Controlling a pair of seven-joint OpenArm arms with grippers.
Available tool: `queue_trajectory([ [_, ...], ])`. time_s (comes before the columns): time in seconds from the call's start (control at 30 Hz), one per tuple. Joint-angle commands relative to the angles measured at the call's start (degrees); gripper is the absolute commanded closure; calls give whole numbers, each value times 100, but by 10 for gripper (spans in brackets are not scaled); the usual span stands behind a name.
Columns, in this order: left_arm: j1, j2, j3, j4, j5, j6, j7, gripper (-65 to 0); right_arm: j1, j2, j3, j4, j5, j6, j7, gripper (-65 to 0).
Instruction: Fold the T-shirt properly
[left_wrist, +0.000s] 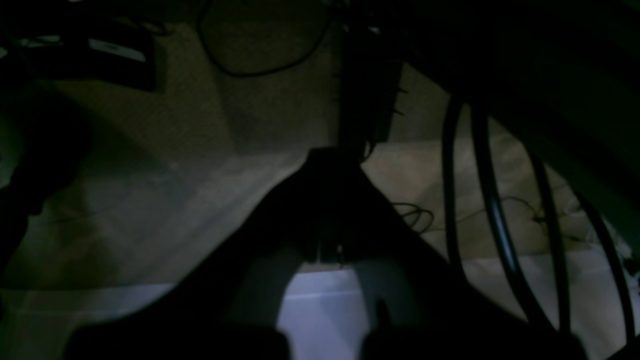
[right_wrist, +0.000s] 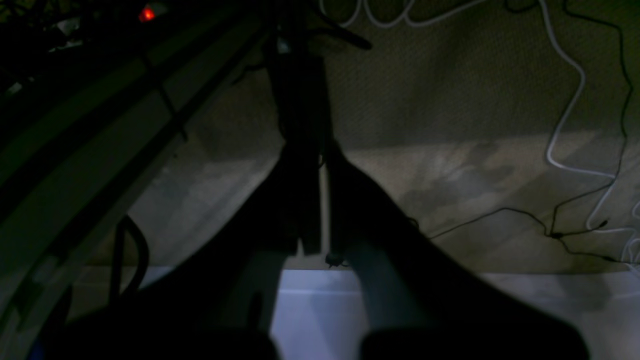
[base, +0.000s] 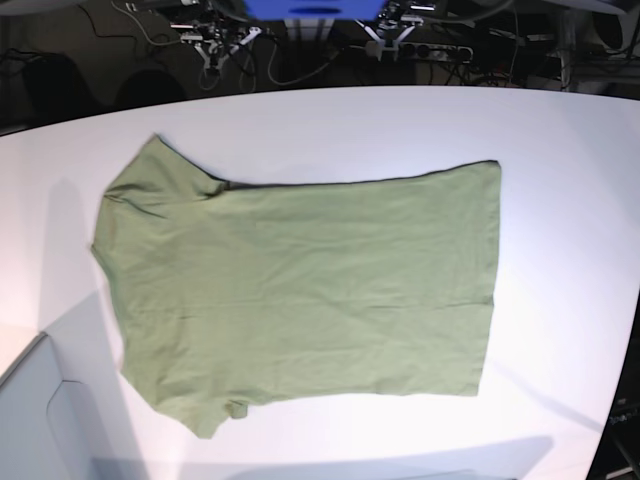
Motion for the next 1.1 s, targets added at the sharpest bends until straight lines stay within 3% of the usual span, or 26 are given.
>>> queue_trajectory([
  [0.0,41,61,12,3,-14,-45,3,-2,-34,-10,1,17,-12,154,5,0],
  [0.77,41,166,38,3,21,-45,-5,0,-404,-10,-16,368,-12,163,-74,0],
  [0.97,50,149,38,3,30,-45,-5,0,-869,87,-16,1740,-21,146,-1120,0],
  [1.07,68,131,38,3,30,-45,-5,0,-1160,131,-16,2408,-21,146,-1366,0],
])
